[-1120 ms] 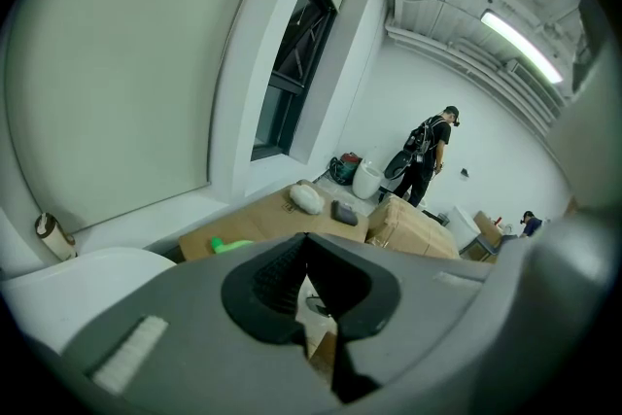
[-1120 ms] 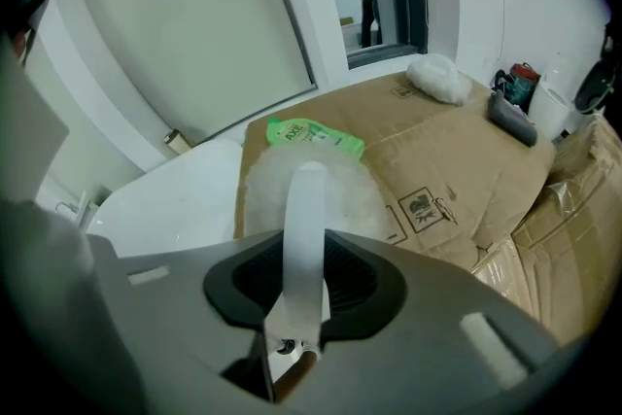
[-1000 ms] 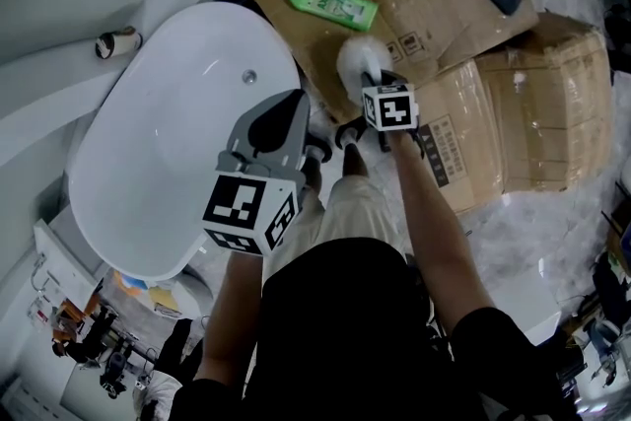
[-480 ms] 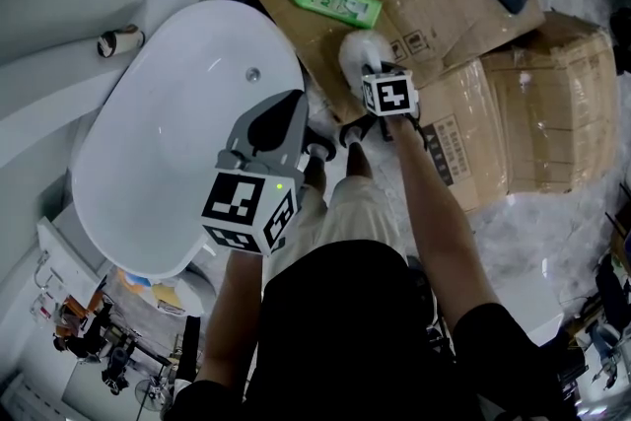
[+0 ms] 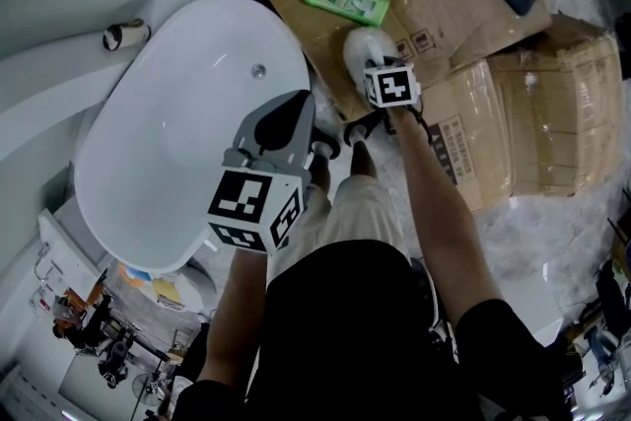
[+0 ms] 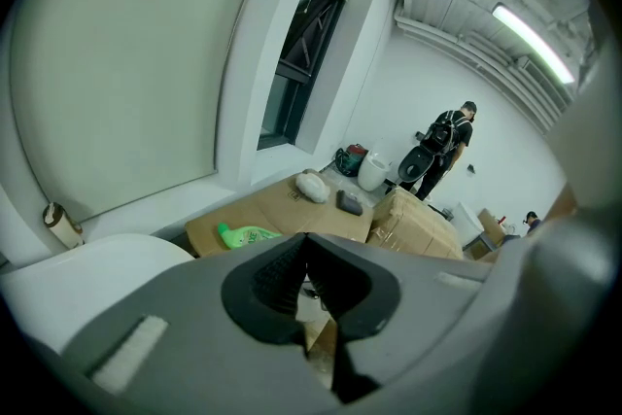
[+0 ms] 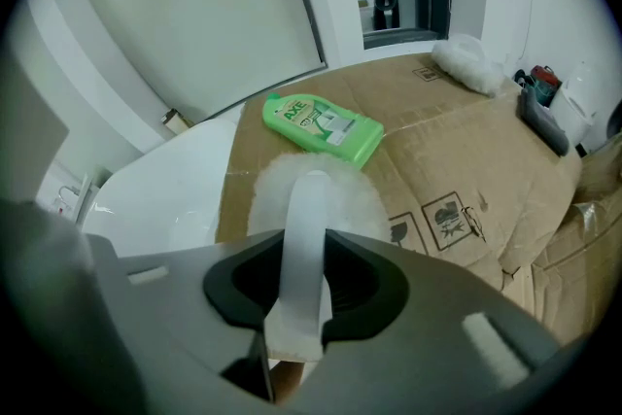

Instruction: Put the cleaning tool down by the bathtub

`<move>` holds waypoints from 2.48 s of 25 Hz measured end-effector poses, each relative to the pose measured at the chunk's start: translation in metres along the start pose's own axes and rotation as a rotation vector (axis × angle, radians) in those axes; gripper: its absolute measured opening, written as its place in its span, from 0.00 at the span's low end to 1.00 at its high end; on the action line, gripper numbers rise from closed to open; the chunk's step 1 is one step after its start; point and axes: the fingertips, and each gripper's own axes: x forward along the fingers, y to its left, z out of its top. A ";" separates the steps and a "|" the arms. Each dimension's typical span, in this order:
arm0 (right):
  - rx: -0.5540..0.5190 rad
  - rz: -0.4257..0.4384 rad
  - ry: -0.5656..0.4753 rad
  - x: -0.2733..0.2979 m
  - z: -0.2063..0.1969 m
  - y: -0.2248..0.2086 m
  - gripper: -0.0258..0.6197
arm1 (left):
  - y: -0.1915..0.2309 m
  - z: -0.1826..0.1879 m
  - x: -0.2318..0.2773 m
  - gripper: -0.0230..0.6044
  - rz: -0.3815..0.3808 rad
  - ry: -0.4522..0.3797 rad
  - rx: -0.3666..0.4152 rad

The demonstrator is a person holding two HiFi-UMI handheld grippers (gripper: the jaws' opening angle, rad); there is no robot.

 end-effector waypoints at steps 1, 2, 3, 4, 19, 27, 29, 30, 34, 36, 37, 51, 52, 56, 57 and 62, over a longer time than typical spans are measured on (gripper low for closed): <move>-0.003 0.002 0.000 0.001 0.000 0.001 0.18 | 0.000 -0.001 0.000 0.04 0.001 0.000 -0.001; -0.007 0.001 0.002 0.001 0.001 0.001 0.18 | 0.000 -0.001 -0.001 0.04 0.003 0.000 -0.002; -0.010 0.001 0.004 0.001 0.001 0.001 0.18 | 0.000 -0.001 -0.001 0.04 0.005 0.000 -0.003; -0.013 0.000 0.005 0.002 0.001 0.001 0.18 | 0.000 -0.002 -0.001 0.04 0.006 0.000 -0.004; -0.014 0.008 0.001 -0.006 -0.003 0.001 0.18 | -0.004 -0.004 -0.006 0.04 0.023 -0.007 -0.006; -0.005 0.015 -0.014 -0.016 -0.002 0.002 0.18 | -0.010 -0.001 -0.007 0.04 0.021 -0.008 0.001; -0.002 0.014 -0.018 -0.018 -0.002 0.002 0.18 | -0.012 0.000 -0.006 0.04 0.018 -0.007 0.006; -0.002 0.015 -0.023 -0.020 -0.001 0.002 0.18 | -0.012 0.001 -0.006 0.04 0.018 -0.008 0.008; -0.005 0.017 -0.038 -0.025 0.002 0.002 0.18 | -0.014 0.002 -0.006 0.04 0.017 -0.008 0.014; 0.000 0.015 -0.035 -0.029 0.001 0.002 0.18 | -0.015 0.003 -0.006 0.04 0.018 -0.008 0.015; 0.002 0.014 -0.036 -0.031 0.001 0.002 0.18 | -0.016 0.003 -0.006 0.04 0.017 -0.008 0.015; 0.013 -0.016 -0.130 -0.071 0.026 0.002 0.18 | -0.022 0.014 -0.011 0.04 -0.027 -0.015 0.043; 0.016 -0.020 -0.135 -0.075 0.027 0.003 0.18 | -0.022 0.014 -0.012 0.04 -0.030 -0.015 0.046; 0.021 -0.031 -0.157 -0.088 0.030 0.012 0.18 | -0.020 0.014 -0.021 0.04 -0.045 -0.017 0.055; 0.023 -0.034 -0.163 -0.091 0.031 0.015 0.18 | -0.019 0.015 -0.024 0.04 -0.050 -0.020 0.059; 0.031 -0.046 -0.205 -0.111 0.035 0.033 0.18 | -0.015 0.014 -0.039 0.04 -0.075 -0.030 0.076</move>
